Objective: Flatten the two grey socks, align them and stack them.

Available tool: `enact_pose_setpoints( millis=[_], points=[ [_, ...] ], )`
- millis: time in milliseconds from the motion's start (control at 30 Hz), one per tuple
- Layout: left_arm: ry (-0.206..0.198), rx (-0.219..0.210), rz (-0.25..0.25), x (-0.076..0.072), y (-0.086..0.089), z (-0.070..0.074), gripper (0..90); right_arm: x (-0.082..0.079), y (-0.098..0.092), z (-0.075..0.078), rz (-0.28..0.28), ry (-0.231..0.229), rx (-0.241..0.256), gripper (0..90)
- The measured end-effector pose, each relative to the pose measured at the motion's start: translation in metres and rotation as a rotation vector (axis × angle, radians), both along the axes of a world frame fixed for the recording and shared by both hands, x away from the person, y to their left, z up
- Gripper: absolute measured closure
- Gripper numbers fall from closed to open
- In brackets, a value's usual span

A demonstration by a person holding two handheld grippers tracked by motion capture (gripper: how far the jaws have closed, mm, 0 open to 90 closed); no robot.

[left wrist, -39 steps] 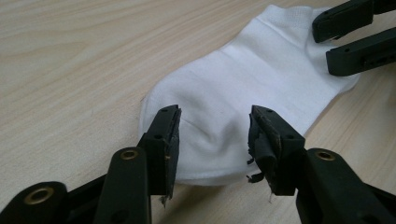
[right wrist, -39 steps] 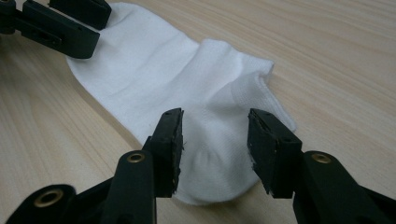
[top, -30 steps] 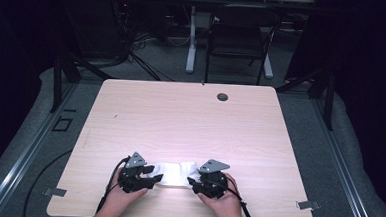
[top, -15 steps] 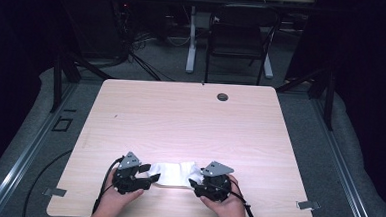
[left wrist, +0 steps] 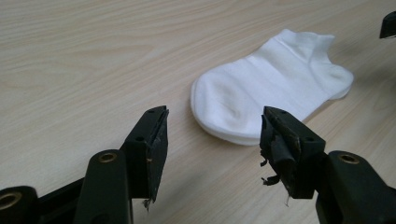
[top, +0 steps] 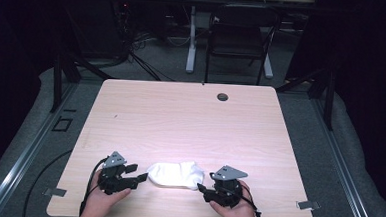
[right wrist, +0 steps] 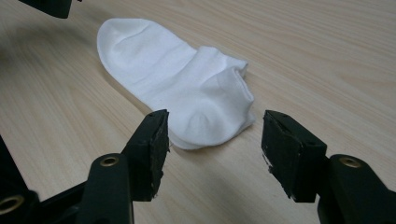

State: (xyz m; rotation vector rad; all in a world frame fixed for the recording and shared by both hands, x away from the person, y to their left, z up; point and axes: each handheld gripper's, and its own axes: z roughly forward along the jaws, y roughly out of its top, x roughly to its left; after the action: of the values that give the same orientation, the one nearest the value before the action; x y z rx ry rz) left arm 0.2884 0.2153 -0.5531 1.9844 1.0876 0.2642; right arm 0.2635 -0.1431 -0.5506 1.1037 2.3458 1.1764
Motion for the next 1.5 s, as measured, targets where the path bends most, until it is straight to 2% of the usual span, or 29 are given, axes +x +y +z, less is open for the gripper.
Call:
enact_pose_setpoints(
  millis=[300, 400, 433, 467, 767, 1200, 1333, 1467, 1500],
  points=[
    [-0.004, 0.023, 0.020, -0.003, 0.009, -0.003, 41.8, 0.003, -0.010, -0.003, -0.035, -0.017, -0.002, 42.2],
    [-0.019, 0.064, 0.022, 0.001, 0.009, -0.007, 41.8, 0.006, -0.013, -0.007, -0.046, -0.012, -0.007, 42.6],
    [-0.019, 0.064, 0.022, 0.001, 0.009, -0.007, 41.8, 0.007, -0.013, -0.008, -0.049, -0.006, -0.004, 42.6],
    [-0.022, 0.090, 0.024, 0.003, 0.009, -0.009, 41.8, 0.008, -0.014, -0.010, -0.052, -0.002, 0.000, 42.6],
    [-0.024, 0.102, 0.049, 0.009, 0.012, -0.012, 41.5, 0.013, -0.016, -0.018, -0.065, 0.020, 0.008, 42.6],
    [-0.028, 0.108, 0.051, 0.012, 0.011, -0.013, 41.4, 0.014, -0.016, -0.017, -0.059, 0.010, -0.011, 43.2],
    [-0.062, 0.114, 0.029, 0.011, 0.008, -0.012, 41.5, 0.015, -0.018, -0.018, -0.053, 0.015, -0.029, 46.6],
    [-0.080, 0.122, 0.026, 0.011, 0.007, -0.011, 41.5, 0.016, -0.019, -0.018, -0.057, 0.013, -0.034, 47.8],
    [-0.096, 0.127, 0.027, 0.011, 0.007, -0.011, 41.5, 0.017, -0.020, -0.019, -0.057, 0.013, -0.033, 49.2]
  ],
)
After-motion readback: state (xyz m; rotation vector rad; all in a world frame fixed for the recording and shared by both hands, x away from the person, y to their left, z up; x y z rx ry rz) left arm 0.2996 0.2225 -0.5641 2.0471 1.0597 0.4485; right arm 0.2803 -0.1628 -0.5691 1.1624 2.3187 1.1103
